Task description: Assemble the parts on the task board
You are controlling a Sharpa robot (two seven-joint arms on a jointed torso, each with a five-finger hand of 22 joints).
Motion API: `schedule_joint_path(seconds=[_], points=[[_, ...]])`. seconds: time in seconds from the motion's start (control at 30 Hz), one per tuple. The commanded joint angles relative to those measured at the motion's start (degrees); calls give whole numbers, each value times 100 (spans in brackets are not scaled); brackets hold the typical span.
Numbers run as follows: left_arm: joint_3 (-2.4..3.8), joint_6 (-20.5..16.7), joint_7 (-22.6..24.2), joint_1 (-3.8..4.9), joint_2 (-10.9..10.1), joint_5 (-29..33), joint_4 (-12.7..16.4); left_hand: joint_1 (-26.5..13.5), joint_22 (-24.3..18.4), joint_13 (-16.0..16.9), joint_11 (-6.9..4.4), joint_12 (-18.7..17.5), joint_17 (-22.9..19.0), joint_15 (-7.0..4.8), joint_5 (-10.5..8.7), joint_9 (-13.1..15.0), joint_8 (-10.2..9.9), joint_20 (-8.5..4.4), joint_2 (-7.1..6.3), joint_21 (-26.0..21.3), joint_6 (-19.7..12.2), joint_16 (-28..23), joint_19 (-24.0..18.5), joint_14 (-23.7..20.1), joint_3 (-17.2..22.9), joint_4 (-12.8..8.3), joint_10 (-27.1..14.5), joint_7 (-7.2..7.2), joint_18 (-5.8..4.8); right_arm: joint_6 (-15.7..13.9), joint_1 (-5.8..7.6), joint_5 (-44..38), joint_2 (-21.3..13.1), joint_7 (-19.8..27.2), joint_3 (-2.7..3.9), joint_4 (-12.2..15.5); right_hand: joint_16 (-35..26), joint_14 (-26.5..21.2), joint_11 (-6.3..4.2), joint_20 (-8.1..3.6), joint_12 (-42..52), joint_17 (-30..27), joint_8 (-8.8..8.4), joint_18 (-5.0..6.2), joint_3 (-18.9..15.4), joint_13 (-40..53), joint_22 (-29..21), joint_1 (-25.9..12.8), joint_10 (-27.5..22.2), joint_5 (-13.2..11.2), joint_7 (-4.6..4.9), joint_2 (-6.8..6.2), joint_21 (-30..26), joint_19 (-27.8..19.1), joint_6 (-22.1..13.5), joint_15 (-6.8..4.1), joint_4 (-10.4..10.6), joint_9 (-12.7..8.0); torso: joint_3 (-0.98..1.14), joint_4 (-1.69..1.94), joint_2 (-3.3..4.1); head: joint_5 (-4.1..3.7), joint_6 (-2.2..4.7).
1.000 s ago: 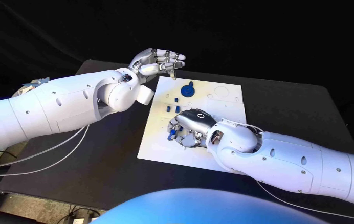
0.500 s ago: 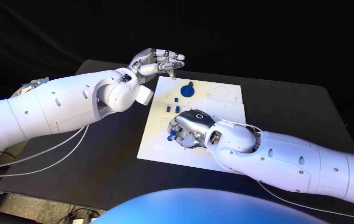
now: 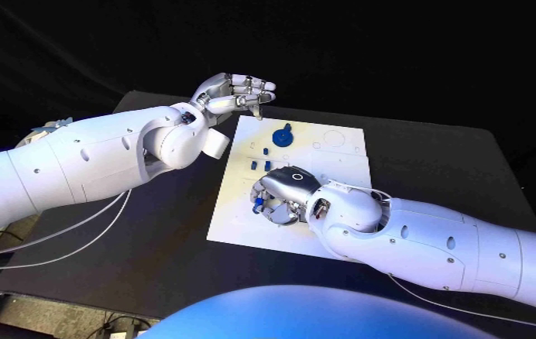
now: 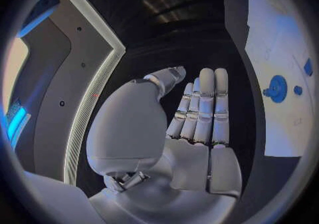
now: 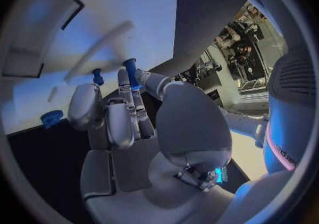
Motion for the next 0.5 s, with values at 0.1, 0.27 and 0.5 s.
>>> schedule_joint_path(seconds=[0.1,0.27,0.5], points=[[5,42,19,4,8,28,5,0,1,8,-1,29,1,8,23,-8,31,6,57,-24,-34,2,-28,-32,-3,-28,-30,76,33,172,-19,-66,2,-122,-21,20,-13,13,87,62,-104,-27,-209,-28,-154,8,40,-143,-192,144,116,-285,-172,-121,-312,82,14,-83,7,-8,-2,-7,0],[5,34,14,4,-2,28,6,-9,0,9,0,35,1,10,23,-8,33,7,58,-25,-37,3,-29,-32,-4,-23,-35,76,33,141,-19,-38,-42,-84,-22,66,-59,-54,185,148,-141,-142,-300,20,-384,3,-76,-282,-463,573,195,-516,-425,-263,-435,166,92,-113,9,-13,0,-4,0],[5,35,11,4,-9,28,2,-9,0,9,0,35,1,10,23,-8,33,7,58,-25,-37,3,-29,-32,-4,-23,-35,76,33,6,-18,7,-146,-5,-22,174,-231,-286,270,235,-136,-550,-406,150,-769,-15,-421,-316,-1029,779,233,-645,-1126,-661,-583,250,166,-151,6,-1,-2,-4,0]])
